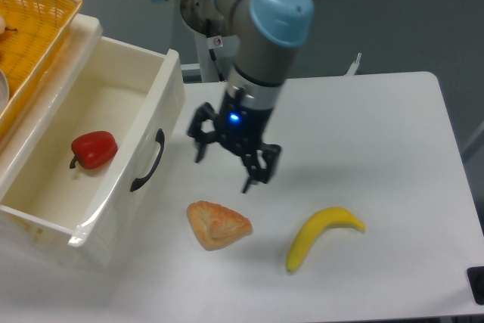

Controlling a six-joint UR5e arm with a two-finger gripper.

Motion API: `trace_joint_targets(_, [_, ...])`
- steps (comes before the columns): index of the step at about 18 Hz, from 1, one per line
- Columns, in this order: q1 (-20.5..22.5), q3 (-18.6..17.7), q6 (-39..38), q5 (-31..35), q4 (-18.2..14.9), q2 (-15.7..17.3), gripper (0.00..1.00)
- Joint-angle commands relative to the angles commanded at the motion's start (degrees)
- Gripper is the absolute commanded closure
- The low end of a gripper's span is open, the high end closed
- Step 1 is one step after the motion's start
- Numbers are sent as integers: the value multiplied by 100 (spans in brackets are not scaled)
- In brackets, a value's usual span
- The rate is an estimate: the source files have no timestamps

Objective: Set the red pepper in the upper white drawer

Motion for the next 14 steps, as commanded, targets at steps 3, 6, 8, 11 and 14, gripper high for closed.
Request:
trace_joint_targets(3, [-17, -35, 9, 905, -17, -228, 0])
trace_joint_targets(6, [-210, -61, 717, 1819, -35, -527, 0])
trace_joint_targets(8, [-298, -79, 1202, 2076, -44, -703, 0])
trace_joint_targets(11, [-298, -70, 1283, 2042, -26, -853, 0])
trace_joint_targets(14, [-298, -62, 1301, 1981, 61, -984, 0])
